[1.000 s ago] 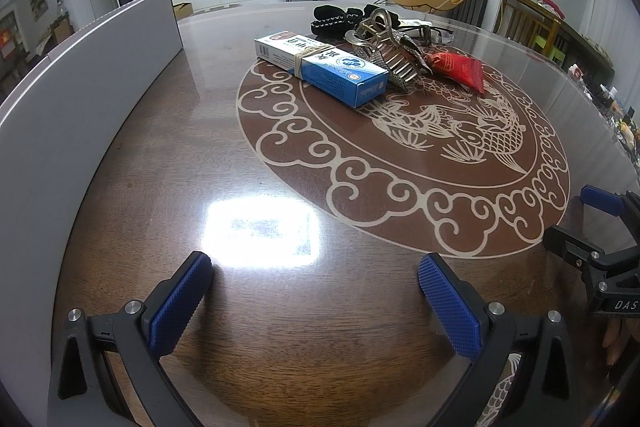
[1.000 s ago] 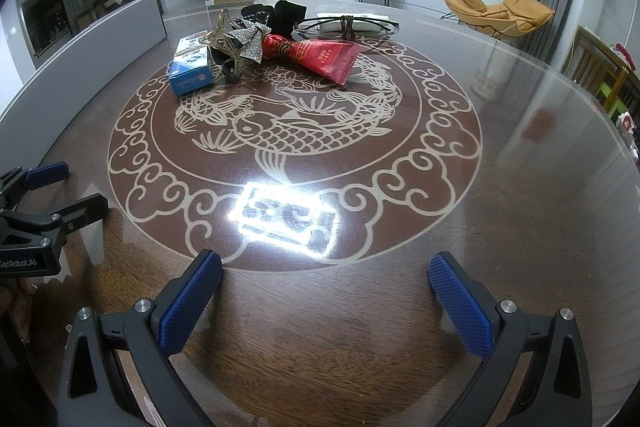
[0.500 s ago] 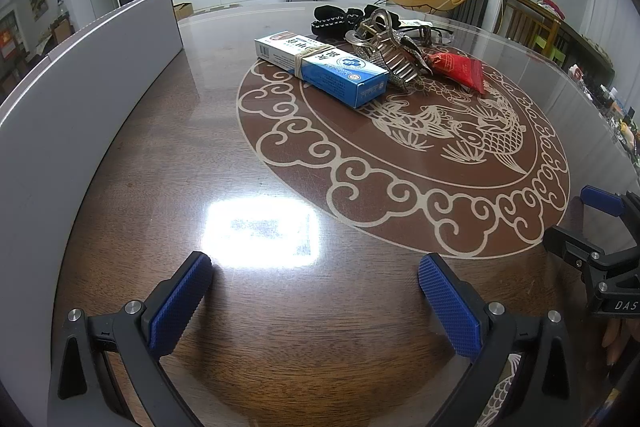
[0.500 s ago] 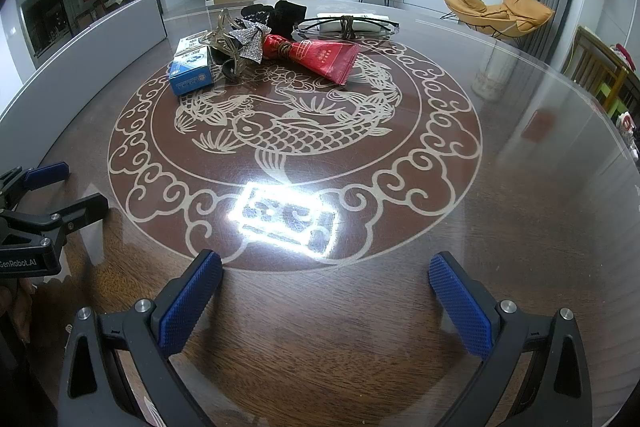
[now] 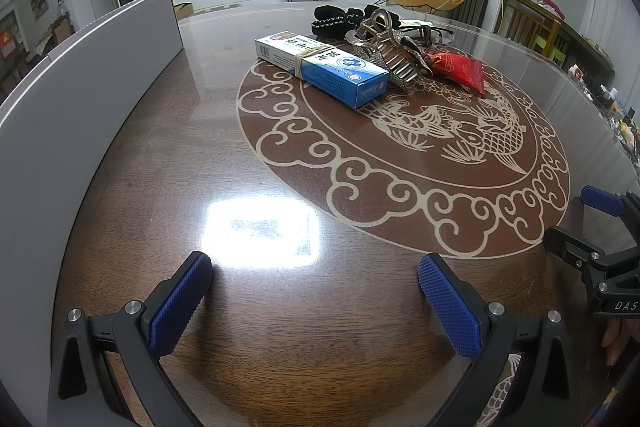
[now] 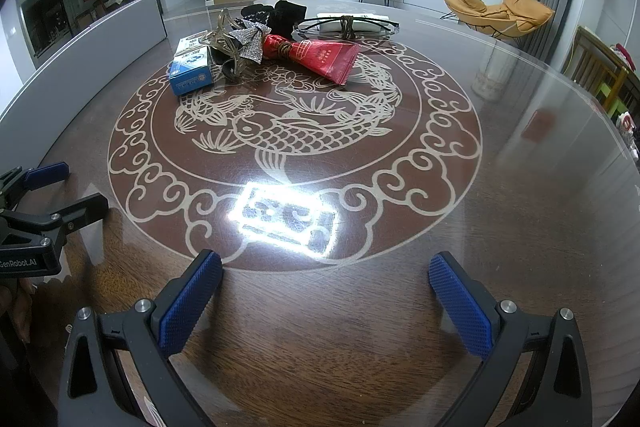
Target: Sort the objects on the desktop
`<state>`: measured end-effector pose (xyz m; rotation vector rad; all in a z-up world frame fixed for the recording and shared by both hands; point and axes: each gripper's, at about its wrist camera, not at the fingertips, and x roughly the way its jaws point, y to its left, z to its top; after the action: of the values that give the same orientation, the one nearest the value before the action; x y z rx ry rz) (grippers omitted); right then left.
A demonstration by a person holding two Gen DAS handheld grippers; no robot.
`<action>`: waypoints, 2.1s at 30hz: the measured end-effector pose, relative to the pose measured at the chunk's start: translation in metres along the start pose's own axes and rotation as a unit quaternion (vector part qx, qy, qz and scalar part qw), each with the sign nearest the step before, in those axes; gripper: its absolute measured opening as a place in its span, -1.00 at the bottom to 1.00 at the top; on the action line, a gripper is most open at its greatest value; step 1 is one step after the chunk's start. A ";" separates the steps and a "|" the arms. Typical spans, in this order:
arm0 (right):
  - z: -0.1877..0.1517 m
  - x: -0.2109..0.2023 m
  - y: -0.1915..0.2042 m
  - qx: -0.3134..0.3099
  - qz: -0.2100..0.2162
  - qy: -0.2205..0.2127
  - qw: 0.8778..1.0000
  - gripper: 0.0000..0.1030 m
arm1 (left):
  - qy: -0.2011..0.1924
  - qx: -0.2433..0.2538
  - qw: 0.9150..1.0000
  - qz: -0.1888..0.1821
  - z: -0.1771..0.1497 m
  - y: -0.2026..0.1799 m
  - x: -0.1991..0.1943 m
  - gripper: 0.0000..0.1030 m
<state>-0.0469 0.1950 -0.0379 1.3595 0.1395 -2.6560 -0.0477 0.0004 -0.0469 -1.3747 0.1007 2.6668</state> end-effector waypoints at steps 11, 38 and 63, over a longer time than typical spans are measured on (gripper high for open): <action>0.000 0.000 0.000 0.000 0.000 0.000 1.000 1.00 | 0.000 0.000 1.000 0.000 0.000 0.000 0.000 1.00; 0.000 -0.001 0.000 0.000 0.000 0.000 1.000 1.00 | 0.007 0.019 1.000 -0.010 0.022 0.016 0.017 1.00; 0.005 0.005 0.004 -0.009 0.010 0.005 1.000 1.00 | 0.001 0.013 1.000 -0.006 0.014 0.017 0.010 1.00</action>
<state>-0.0528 0.1900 -0.0387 1.3625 0.1496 -2.6246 -0.0674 -0.0134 -0.0465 -1.3659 0.1282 2.6451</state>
